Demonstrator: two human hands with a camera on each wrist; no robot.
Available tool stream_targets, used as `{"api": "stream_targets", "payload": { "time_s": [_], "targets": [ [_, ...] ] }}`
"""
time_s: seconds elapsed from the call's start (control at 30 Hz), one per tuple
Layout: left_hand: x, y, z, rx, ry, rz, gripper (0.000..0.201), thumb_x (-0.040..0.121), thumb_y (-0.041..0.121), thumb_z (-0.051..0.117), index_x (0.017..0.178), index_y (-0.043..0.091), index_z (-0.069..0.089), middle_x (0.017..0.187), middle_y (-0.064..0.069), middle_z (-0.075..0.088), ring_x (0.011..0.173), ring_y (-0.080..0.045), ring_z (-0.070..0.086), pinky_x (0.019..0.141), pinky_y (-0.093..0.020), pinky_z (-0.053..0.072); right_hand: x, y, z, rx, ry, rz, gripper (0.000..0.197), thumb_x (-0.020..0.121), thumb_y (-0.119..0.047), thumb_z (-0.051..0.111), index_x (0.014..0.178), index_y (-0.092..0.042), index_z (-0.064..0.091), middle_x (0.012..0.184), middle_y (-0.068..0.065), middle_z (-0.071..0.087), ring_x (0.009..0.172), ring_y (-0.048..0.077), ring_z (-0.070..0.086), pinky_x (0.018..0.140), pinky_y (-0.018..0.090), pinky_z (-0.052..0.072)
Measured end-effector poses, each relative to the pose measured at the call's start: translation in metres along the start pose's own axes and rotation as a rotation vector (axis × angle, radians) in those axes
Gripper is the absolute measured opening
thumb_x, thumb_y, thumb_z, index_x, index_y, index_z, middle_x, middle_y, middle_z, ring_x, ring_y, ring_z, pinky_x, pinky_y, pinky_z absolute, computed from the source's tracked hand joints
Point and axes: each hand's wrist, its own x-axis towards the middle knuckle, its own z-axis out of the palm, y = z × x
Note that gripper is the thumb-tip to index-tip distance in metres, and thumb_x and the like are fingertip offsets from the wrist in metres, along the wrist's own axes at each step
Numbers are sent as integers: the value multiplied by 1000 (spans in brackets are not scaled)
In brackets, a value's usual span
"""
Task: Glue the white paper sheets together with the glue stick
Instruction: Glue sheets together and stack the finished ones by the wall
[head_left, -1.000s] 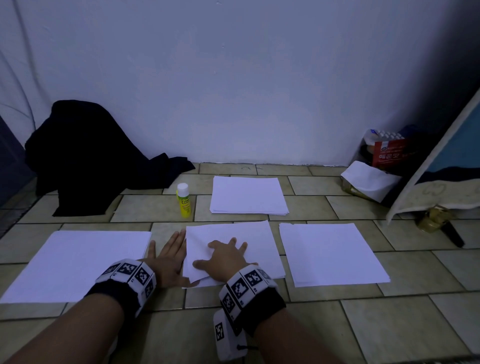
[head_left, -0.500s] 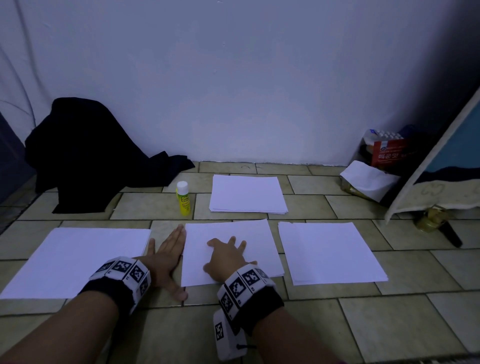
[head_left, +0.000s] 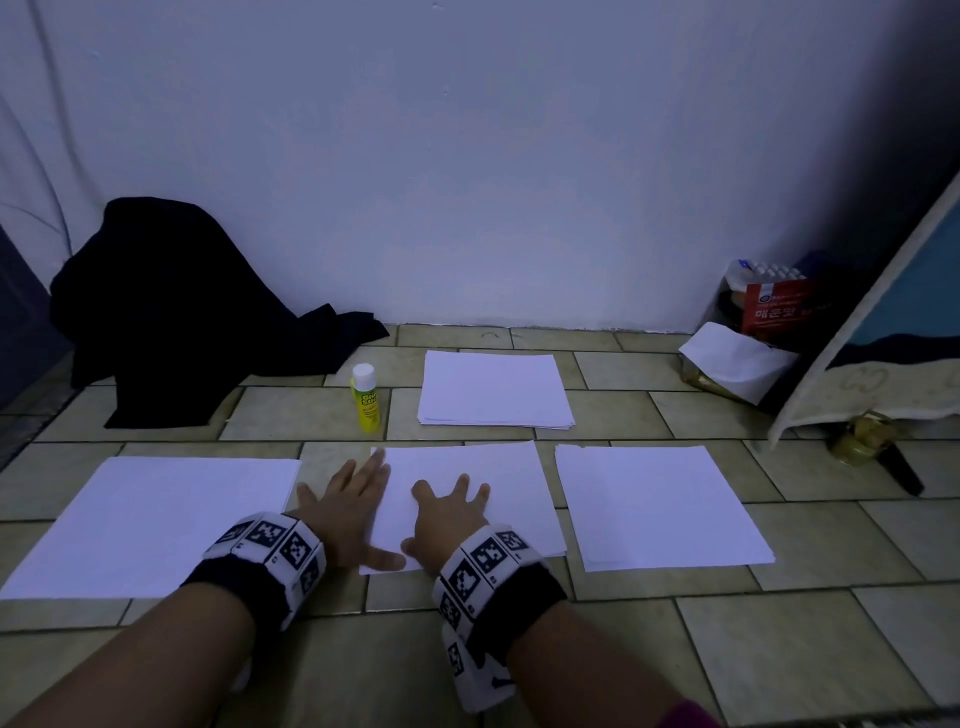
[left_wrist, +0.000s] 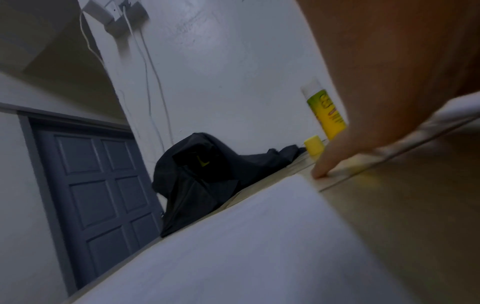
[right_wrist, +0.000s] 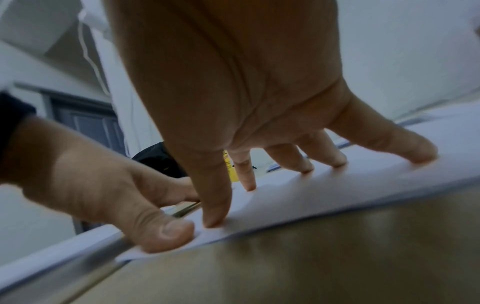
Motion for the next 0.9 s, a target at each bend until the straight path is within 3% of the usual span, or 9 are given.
{"api": "stream_targets", "payload": {
  "time_s": [0.1,0.2,0.3,0.4,0.5,0.63,0.9],
  "targets": [
    [1,4,-3,77,-2,-11,121,79,68,59,150,7,-19,157,-4,-27,146,-24,-21,116,-59,4,2,-3,-2,-106,-38,10,64,92,-37,56,144,-32,19,155,25,-7,142,46,-7,111,65,15],
    [3,6,-4,162,29,10,120,80,68,56,150,1,-15,158,-13,-23,146,-26,-22,118,-51,-1,-1,-12,-12,-201,-44,25,61,95,-31,53,146,-26,19,153,28,8,140,48,11,108,66,20],
    [3,6,-5,91,4,20,115,84,55,62,150,1,-15,158,-13,-24,147,-25,-17,119,-47,2,-1,-25,-21,-198,59,-81,58,94,-27,51,145,-16,25,150,17,22,139,37,22,109,60,23],
    [4,6,-4,69,-3,29,118,82,56,64,151,3,-16,157,-12,-26,147,-25,-17,120,-47,3,18,-21,-14,-159,30,-254,80,91,-42,56,152,-22,8,159,5,3,147,23,4,113,60,10],
    [5,5,-1,90,-4,17,124,79,65,61,149,2,-20,156,-12,-28,147,-24,-18,120,-45,2,37,5,-6,-203,-19,-231,93,85,-63,53,152,-31,-4,160,-2,-15,147,16,-9,113,58,-1],
    [8,3,1,82,5,20,126,78,66,61,149,3,-21,156,-11,-28,147,-23,-17,119,-45,1,37,39,-21,-234,-27,-145,110,76,-71,57,151,-30,-12,158,0,-21,147,19,-14,115,55,-5],
    [4,-2,3,77,20,54,130,75,64,66,148,5,-24,156,-9,-30,147,-21,-19,119,-44,-2,36,81,-44,-224,-25,82,131,67,-77,61,149,-16,-21,157,8,-24,147,27,-13,117,54,1]
  ]
}}
